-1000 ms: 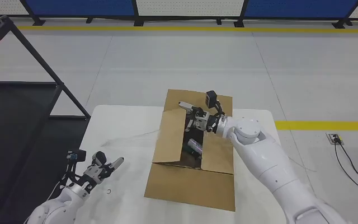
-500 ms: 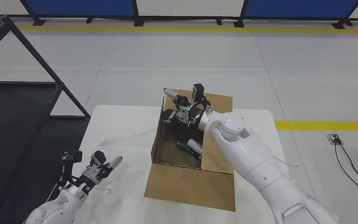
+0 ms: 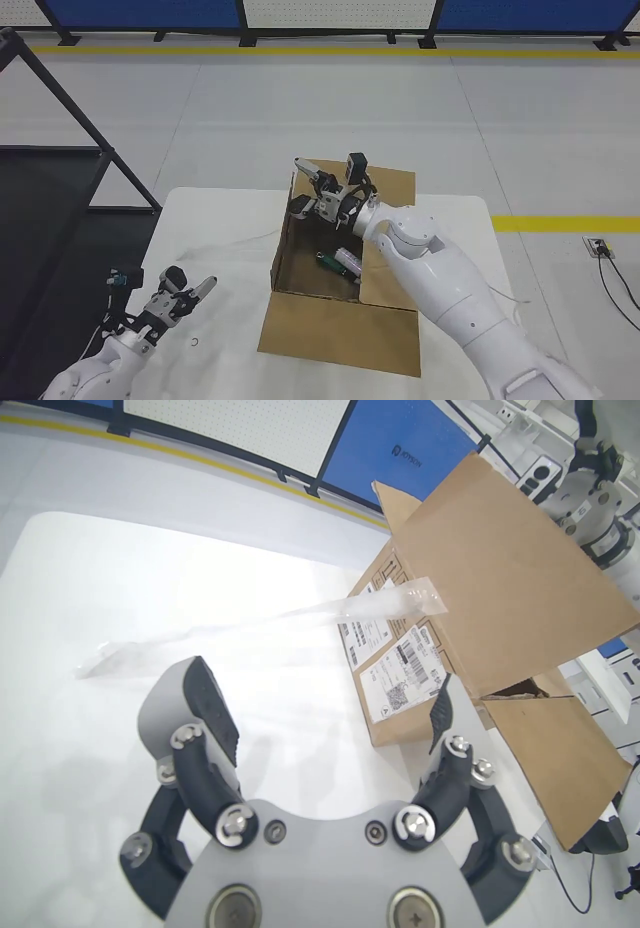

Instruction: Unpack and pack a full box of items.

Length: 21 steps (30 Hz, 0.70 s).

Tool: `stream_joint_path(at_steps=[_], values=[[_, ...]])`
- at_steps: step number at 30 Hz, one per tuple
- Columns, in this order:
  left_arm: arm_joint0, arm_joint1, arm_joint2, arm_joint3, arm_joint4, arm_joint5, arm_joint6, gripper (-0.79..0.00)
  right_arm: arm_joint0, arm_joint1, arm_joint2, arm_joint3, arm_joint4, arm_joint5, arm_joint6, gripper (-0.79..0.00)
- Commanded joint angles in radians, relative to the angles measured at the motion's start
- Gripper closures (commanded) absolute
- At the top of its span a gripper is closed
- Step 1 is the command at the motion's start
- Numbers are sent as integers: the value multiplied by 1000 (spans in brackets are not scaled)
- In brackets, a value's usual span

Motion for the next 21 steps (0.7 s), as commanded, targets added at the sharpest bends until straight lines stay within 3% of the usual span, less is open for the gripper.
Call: stream_joint_path(at_steps=[1, 7, 15, 21], values=[[-1, 2, -5, -20, 10, 11, 5, -785, 6, -8, -12, -15, -14, 23, -6, -785], [16, 6, -34, -71, -16, 10, 11, -785, 56, -52, -59, 46, -9, 72, -14, -785], [69, 11, -56, -160, -57, -27, 4, -785, 117, -129, -116, 195, 41, 37, 37, -785], [41, 10, -4, -191, 0, 51, -19, -785, 153, -186, -143, 304, 71, 9, 88, -785]])
